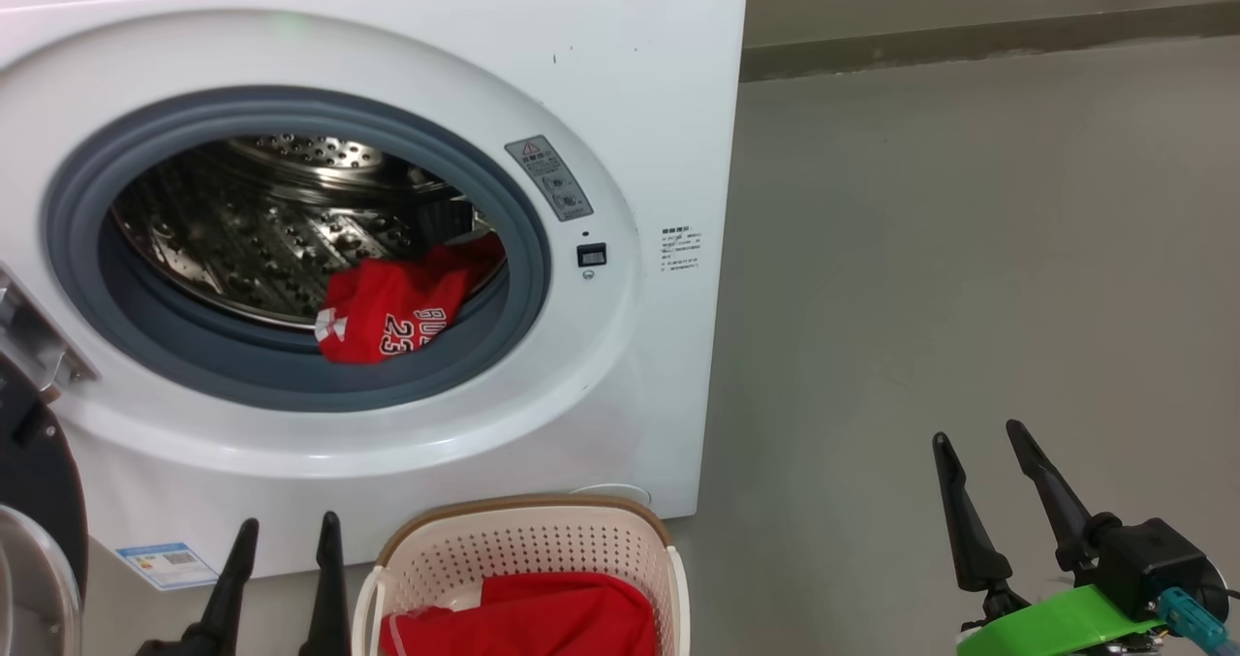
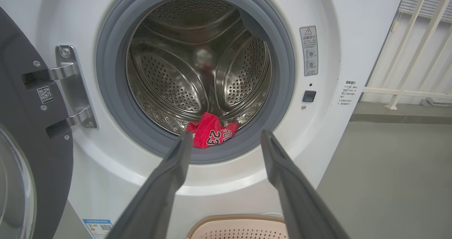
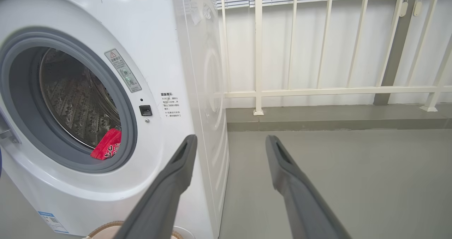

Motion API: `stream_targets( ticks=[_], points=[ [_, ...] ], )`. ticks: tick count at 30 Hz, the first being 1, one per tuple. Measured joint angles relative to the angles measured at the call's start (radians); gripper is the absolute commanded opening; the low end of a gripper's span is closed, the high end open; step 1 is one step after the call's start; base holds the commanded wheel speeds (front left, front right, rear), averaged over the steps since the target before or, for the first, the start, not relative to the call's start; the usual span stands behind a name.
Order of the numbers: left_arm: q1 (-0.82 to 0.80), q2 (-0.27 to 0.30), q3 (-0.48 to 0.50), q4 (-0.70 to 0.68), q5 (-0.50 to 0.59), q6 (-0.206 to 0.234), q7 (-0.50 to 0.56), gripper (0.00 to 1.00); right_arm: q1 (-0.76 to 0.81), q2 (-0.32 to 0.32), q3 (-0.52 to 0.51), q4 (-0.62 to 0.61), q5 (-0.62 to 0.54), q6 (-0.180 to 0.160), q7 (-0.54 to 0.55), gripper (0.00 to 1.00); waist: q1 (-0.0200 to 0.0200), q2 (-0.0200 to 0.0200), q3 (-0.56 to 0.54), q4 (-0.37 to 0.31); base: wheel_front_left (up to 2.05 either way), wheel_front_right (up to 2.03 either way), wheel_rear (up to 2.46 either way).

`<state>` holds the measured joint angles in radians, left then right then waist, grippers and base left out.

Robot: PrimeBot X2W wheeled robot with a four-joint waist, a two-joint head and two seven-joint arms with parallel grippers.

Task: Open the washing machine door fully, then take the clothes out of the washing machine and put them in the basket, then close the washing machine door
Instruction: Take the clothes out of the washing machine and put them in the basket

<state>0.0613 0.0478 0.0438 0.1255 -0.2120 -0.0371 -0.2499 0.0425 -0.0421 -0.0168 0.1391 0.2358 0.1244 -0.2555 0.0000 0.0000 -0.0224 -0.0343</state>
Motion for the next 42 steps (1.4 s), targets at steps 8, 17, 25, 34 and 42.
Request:
stream_targets(
  ticks=[8, 17, 25, 34, 42],
  points=[
    [-0.085, -0.002, 0.011, 0.058, -0.010, -0.008, 0.000, 1.00, -0.002, 0.000, 0.012, 0.001, -0.013, 0.000, 0.000, 1.00, 0.0000, 0.0000, 0.031, 0.008, 0.00, 0.00, 0.00],
    [-0.312, -0.004, 0.013, 0.201, -0.089, -0.035, -0.002, 1.00, -0.058, 0.000, 0.033, -0.002, -0.035, 0.000, 0.000, 1.00, 0.0000, 0.0000, 0.119, 0.016, 0.00, 0.00, 0.00],
    [-0.500, 0.010, -0.002, 0.342, -0.104, -0.044, 0.003, 1.00, -0.116, -0.001, 0.057, -0.013, -0.039, 0.000, 0.000, 1.00, 0.0000, 0.0000, 0.201, 0.011, 0.00, 0.00, 0.00],
    [-0.741, 0.036, -0.002, 0.529, -0.107, -0.053, 0.001, 1.00, -0.159, -0.002, 0.061, -0.012, -0.016, 0.000, 0.000, 1.00, 0.0000, 0.0000, 0.311, -0.009, 0.00, 0.00, 0.00],
    [-0.952, 0.053, 0.007, 0.713, -0.160, -0.071, 0.015, 1.00, -0.220, -0.002, 0.066, -0.021, -0.011, 0.000, 0.000, 1.00, 0.0000, 0.0000, 0.402, -0.031, 0.00, 0.00, 0.00]
  ],
)
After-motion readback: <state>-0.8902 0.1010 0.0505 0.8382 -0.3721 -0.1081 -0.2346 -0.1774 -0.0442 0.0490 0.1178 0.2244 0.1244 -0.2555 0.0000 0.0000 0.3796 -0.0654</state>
